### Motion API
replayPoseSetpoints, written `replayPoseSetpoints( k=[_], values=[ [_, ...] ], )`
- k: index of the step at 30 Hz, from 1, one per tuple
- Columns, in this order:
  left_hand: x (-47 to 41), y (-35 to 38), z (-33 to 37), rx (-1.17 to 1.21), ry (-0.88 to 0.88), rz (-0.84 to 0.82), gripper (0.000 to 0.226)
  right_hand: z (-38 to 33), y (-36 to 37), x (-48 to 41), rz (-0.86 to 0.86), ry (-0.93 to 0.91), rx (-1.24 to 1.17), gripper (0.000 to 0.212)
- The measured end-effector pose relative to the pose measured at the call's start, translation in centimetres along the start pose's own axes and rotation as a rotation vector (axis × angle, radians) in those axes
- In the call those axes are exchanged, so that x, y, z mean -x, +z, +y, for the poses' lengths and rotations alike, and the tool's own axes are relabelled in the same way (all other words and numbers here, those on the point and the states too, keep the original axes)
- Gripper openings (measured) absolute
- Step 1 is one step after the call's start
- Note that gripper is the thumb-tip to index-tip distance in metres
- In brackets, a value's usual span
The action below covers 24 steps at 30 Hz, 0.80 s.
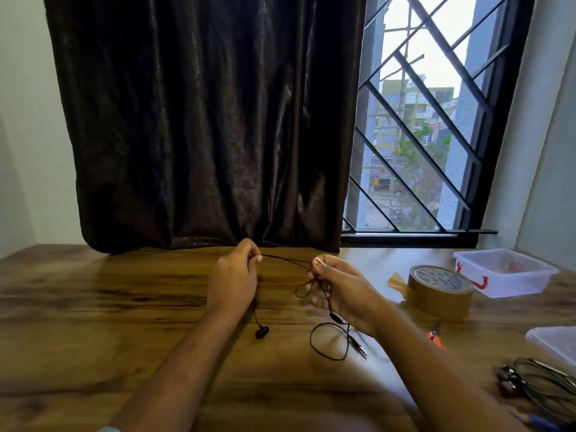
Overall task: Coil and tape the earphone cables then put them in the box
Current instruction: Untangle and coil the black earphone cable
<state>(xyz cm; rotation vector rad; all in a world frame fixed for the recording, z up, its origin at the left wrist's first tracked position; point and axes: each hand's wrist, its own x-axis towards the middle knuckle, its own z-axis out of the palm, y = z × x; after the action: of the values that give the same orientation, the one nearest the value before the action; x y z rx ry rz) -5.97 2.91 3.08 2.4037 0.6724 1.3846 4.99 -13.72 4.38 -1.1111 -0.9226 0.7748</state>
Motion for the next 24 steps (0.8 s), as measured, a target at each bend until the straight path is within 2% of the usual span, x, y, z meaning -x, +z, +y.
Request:
replayPoseSetpoints(
  k=[3,6,10,16,20,24],
  values=[
    [0.0,-0.3,-1.1,-0.204,0.007,-0.037,0.006,-0.4,-0.3,0.1,0.053,0.005,-0.154,0.019],
    [-0.2,-0.7,-2.0,-0.386,-0.043,-0.062,0.016,-0.6,-0.7,-0.1,0.066,-0.008,-0.165,0.023],
    [-0.3,-1.2,-2.9,-0.522,-0.174,-0.128,0.026,-1.3,-1.3,0.2,0.03,0.0,-0.268,0.04],
    [-0.3,-2.1,-4.2,-0.58,-0.283,-0.194,0.022,-1.0,-1.4,0.2,0.004,-0.037,-0.151,0.043],
    [-0.4,-2.6,-5.0,-0.63,-0.337,-0.178,0.02,-1.5,-2.3,0.3,0.057,-0.004,-0.067,0.049],
    [-0.1,-2.4,-4.4,-0.637,-0.385,-0.242,0.026,-1.3,-3.2,0.3,0.055,0.06,-0.027,0.055]
  ],
)
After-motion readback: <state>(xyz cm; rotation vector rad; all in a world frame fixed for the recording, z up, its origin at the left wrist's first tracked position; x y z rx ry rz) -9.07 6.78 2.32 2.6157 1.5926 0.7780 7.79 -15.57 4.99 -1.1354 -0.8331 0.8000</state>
